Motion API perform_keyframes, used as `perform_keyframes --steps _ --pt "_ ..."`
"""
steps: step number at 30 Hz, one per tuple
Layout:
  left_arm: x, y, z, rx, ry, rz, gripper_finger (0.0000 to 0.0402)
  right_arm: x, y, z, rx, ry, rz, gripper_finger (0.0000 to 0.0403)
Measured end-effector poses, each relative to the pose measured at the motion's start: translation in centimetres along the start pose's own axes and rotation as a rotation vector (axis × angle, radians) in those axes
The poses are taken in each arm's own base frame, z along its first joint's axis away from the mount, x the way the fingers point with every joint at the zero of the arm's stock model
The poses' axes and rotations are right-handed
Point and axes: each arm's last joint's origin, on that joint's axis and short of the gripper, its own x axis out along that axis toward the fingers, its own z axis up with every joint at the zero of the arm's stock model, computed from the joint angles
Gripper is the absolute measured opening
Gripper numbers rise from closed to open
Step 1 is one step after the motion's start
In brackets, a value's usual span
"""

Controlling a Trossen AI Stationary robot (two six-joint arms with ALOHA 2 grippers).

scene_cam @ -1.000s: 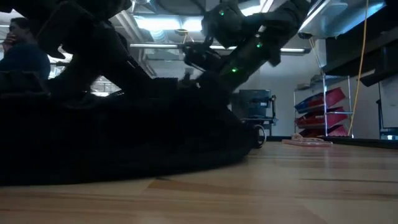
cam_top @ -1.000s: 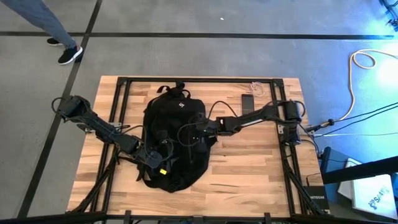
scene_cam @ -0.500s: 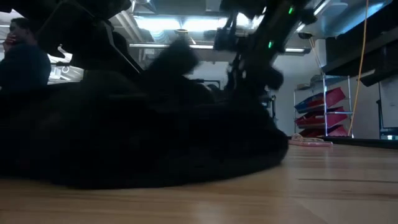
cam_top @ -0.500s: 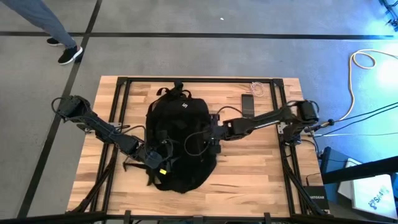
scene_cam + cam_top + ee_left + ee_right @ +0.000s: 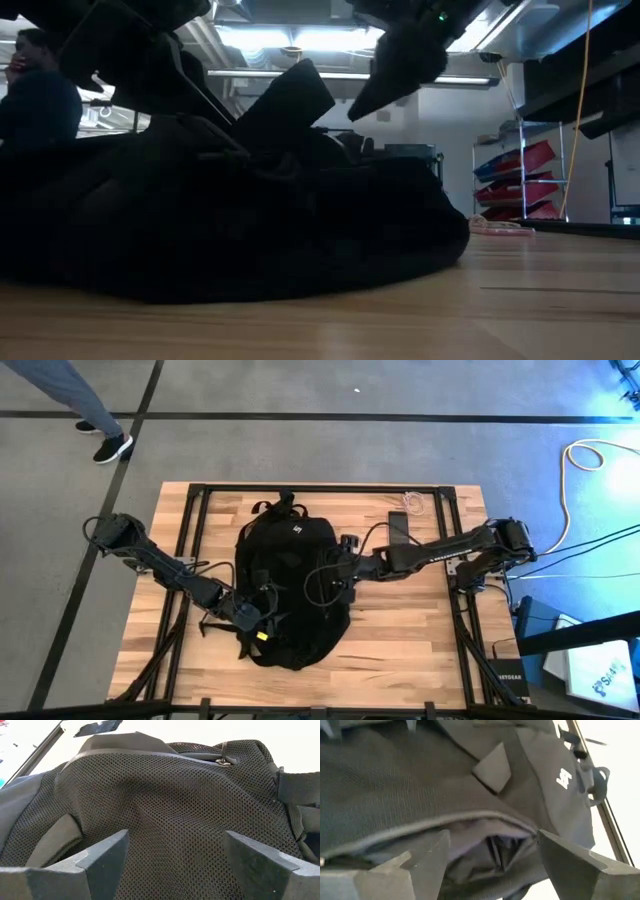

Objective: Unpack backpack
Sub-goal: Open the black backpack

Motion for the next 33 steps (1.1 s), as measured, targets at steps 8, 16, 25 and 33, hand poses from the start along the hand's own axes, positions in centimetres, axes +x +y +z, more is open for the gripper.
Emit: perform_keyframes --steps 8,16,25,33 --pt "0.0 0.0 0.0 0.000 -0.001 0.000 0.0310 6.0 2.5 -2.5 -0.043 0.124 0.053 0.0279" --pt "0.0 0.0 0.0 0.000 -0.001 0.000 0.0310 8.4 4.1 -2.1 -0.028 -0.011 0.281 0.0279" --pt "0.1 0.1 0.1 -0.003 -0.008 0.002 0.0310 6.2 3.1 -2.4 -0.120 0.094 0.209 0.0279" --pt "0.5 0.5 0.0 -0.040 -0.060 0.009 0.0310 0.8 1.2 -0.3 -0.070 0.012 0.196 0.0279"
